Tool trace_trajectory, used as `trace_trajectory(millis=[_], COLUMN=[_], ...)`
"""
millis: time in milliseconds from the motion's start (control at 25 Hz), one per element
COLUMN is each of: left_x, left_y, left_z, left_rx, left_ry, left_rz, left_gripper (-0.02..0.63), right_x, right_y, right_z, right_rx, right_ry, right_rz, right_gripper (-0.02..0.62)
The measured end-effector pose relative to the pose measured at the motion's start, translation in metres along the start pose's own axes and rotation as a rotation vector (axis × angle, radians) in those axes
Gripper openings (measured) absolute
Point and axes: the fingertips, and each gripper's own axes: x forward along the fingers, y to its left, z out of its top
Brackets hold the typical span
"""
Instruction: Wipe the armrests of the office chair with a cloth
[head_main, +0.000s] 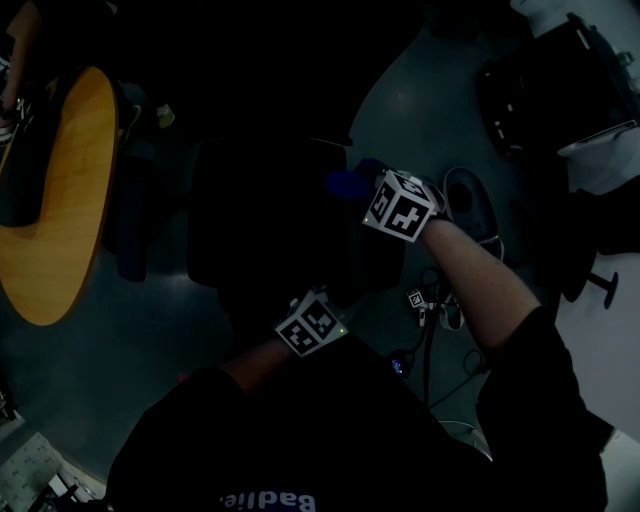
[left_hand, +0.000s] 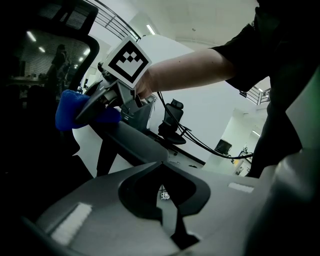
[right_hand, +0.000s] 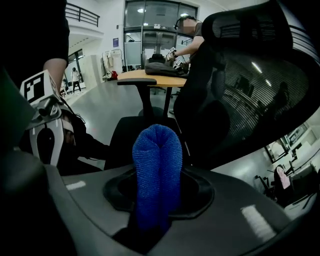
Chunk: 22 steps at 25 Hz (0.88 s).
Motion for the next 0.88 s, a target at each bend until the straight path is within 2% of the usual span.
trace_trajectory(millis=[320,880], left_x=[0.001,-0.003], left_y=[-0.001,0.003], left_z=[0.001,-0.003], left_rx=[-0.008,-0.012], left_ry=[-0.008,-0.021], left_rz=[0.011,0.024], left_gripper=[0.017,0.017], right_x=[-0.004,-0.009], right_y=[0.029,0.074], right_z=[-0.003,-0.004], right_rx=[-0.044,-0.045], right_ry=[-0.001,-0.019], right_rz=[0.033,0.068], right_gripper=[0.129,0.129])
